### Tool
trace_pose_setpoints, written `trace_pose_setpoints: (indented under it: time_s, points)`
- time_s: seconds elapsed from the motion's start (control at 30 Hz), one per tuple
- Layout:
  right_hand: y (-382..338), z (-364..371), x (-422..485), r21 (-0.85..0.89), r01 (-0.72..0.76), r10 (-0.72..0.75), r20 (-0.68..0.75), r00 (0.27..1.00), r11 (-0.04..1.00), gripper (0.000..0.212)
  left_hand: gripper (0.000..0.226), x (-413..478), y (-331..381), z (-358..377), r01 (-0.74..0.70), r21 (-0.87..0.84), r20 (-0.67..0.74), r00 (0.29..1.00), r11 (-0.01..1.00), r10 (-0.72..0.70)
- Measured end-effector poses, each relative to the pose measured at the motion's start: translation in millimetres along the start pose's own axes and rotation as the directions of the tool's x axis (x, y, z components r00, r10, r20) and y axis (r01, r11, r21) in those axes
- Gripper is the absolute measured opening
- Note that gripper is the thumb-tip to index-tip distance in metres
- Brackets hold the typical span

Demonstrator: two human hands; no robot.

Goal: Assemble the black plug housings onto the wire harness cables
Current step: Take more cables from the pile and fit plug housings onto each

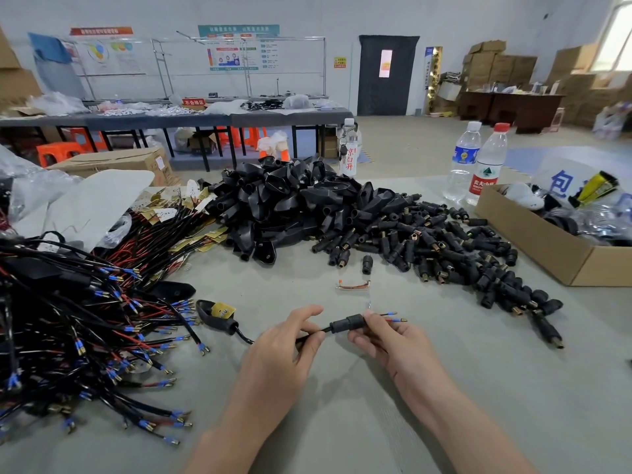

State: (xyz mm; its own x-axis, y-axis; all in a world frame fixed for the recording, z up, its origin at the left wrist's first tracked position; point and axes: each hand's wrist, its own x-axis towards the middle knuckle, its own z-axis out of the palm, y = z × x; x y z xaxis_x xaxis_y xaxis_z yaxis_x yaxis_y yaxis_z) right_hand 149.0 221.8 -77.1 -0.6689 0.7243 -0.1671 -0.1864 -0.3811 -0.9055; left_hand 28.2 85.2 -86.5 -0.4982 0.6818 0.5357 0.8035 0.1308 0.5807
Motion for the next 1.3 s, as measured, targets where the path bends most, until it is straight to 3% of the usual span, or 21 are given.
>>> trace_pose_setpoints:
  time_s: [0.6,0.73,0.9,1.07,1.3]
  points:
    - [-2,0,-1,-0.102,-0.023,0.025,0.015,1.0,0.995,0.029,0.034,2,3,5,-0.065,0.001,-0.03,0.997,0.998,0.065]
    - [-1,-1,0,-0.085,-0.018,0.019,0.009,1.0,0.996,0.033,0.027,3,-1,-3,-0.074,0.048,-0.041,0.996,0.996,0.075]
    - [-1,-1,0,-0.038,-0.02,0.019,-0.01,1.0,0.999,0.032,0.004,4,-11,-17,-0.071,0.138,0.06,0.996,0.988,0.063]
    - [-1,0,-1,-0.04,-0.013,0.014,0.033,0.999,0.999,0.03,0.006,4,-13,-14,-0.023,0.064,0.07,0.997,0.998,0.018]
    - [2,-4,2,-0.059,0.023,-0.019,0.061,0.998,0.998,0.049,0.009,3,-10,-7,-0.033,0.078,0.055,0.998,0.996,0.029]
